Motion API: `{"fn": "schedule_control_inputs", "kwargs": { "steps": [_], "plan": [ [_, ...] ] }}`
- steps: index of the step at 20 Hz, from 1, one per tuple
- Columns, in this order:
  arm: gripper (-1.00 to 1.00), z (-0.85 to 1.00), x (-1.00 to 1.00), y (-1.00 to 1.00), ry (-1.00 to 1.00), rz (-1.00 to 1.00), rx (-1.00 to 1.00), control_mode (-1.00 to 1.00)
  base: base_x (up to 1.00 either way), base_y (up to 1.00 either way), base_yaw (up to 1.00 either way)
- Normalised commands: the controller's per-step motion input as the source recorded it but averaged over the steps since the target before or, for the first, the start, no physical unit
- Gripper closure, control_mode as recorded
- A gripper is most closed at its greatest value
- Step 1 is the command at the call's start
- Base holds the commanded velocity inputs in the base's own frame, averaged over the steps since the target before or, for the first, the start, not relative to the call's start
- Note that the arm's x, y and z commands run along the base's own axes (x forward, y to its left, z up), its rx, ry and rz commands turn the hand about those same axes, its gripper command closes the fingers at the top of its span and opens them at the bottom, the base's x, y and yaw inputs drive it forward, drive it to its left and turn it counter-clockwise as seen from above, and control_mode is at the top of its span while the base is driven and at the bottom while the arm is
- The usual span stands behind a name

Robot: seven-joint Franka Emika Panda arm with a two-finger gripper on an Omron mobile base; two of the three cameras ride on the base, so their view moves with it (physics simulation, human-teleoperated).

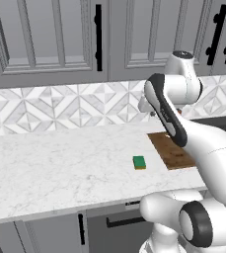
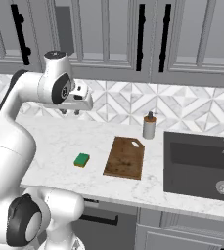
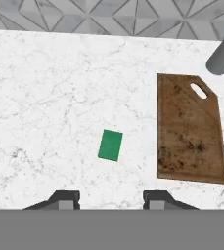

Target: Pick up the sponge from the counter and clean the cutting board by briefly scrubbing or pressing down on the cutting board. Once finished, release the sponge.

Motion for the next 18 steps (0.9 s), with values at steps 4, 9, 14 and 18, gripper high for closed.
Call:
{"fn": "schedule_control_inputs", "kwargs": {
  "steps": [4, 9, 14, 18],
  "plan": [
    [-1.00, -0.29, -0.13, 0.01, 0.02, 0.01, 0.00, -1.00, 0.00, 0.00, 0.00],
    [-1.00, -0.86, -0.12, 0.17, 0.16, 0.00, 0.00, -1.00, 0.00, 0.00, 0.00],
    [-1.00, -0.39, 0.01, 0.18, 0.08, 0.00, -0.16, -1.00, 0.00, 0.00, 0.00],
    [-1.00, -0.30, 0.13, 0.00, 0.00, 0.00, -0.04, -1.00, 0.00, 0.00, 0.00]
  ]
}}
